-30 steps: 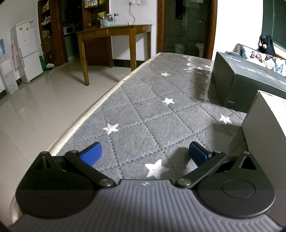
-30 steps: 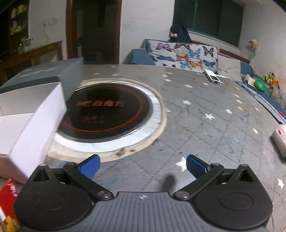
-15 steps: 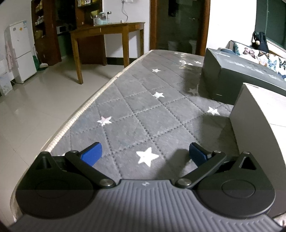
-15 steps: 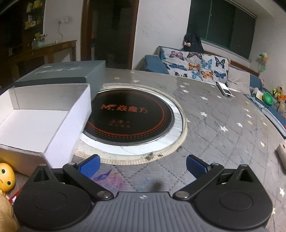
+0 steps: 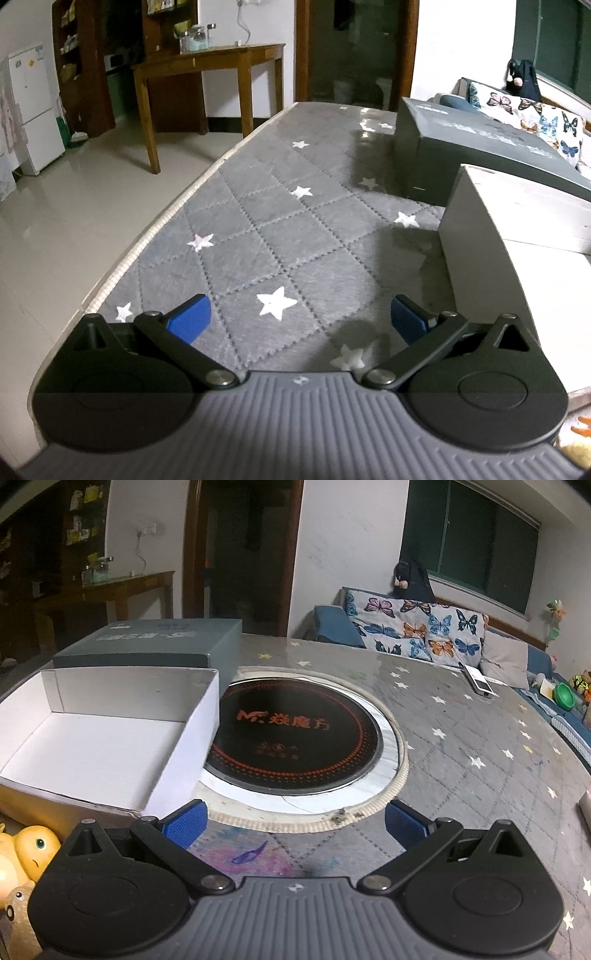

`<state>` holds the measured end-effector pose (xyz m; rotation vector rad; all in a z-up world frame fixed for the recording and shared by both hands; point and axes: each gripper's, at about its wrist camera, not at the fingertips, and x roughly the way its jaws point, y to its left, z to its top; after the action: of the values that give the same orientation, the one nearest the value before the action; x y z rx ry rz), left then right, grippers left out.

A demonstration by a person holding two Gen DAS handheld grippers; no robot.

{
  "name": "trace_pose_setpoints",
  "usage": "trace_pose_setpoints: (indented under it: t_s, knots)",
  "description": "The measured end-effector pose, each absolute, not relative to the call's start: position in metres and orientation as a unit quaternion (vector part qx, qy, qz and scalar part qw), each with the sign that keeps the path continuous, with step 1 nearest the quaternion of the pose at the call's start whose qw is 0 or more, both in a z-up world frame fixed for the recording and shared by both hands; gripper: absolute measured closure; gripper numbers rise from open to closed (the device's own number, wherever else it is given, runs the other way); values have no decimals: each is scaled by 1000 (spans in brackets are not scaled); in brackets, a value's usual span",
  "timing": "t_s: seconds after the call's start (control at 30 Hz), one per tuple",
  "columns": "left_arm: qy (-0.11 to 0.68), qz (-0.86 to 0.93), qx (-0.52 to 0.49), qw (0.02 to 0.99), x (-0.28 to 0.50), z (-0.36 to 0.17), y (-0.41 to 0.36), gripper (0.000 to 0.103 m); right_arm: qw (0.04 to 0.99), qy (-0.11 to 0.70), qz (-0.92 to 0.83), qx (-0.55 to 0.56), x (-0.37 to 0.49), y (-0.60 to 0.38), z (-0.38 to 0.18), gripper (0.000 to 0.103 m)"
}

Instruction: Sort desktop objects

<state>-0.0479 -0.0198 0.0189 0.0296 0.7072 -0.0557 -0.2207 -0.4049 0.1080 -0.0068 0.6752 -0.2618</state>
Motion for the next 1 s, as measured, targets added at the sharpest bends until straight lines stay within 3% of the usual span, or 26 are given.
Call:
trace_pose_setpoints:
  t_s: [1.0]
  knots:
    - [342,16,31,939,-64,9,-24,0,912,340,-221,62,-230,-454,75,0]
